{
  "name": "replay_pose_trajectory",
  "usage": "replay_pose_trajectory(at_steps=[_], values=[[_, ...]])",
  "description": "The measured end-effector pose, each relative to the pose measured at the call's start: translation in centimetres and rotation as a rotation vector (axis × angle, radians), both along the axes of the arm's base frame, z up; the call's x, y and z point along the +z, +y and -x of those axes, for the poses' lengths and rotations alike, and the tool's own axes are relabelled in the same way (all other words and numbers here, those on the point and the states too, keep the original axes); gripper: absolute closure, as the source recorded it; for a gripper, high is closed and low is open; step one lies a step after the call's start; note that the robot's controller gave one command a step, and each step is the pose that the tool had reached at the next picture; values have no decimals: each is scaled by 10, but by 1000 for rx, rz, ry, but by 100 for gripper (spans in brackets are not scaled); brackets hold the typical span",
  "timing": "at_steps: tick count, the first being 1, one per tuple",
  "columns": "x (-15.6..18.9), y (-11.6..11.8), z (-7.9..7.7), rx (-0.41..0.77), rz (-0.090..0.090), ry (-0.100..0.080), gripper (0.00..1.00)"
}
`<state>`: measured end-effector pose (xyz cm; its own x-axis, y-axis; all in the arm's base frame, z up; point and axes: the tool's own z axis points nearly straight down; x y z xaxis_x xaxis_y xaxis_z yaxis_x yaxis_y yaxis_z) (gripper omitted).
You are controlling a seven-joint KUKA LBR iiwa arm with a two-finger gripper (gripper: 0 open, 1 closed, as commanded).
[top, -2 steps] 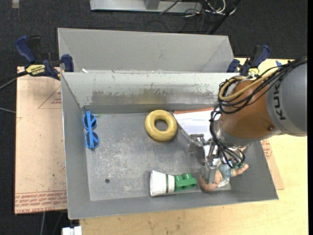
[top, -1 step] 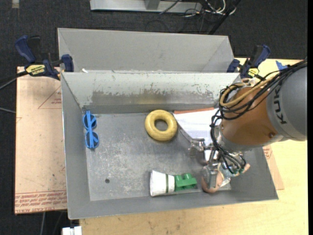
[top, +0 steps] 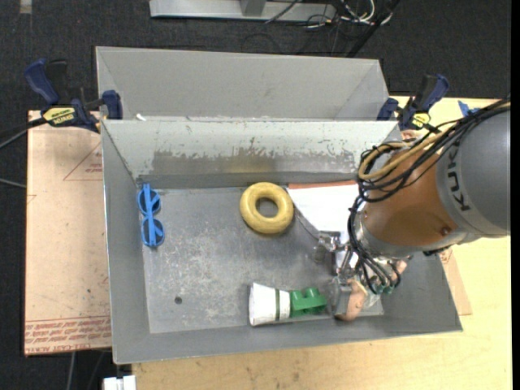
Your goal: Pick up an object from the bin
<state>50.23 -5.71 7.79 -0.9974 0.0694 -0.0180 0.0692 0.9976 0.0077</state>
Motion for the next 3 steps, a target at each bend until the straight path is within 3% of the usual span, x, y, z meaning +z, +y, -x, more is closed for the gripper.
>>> replay_pose_trajectory(at_steps=[1,2,3], values=[[-5,-3,-2,136,3,6,0],[-7,9,9,418,8,-3,0],[-8,53,-4,848,13,-1,100]])
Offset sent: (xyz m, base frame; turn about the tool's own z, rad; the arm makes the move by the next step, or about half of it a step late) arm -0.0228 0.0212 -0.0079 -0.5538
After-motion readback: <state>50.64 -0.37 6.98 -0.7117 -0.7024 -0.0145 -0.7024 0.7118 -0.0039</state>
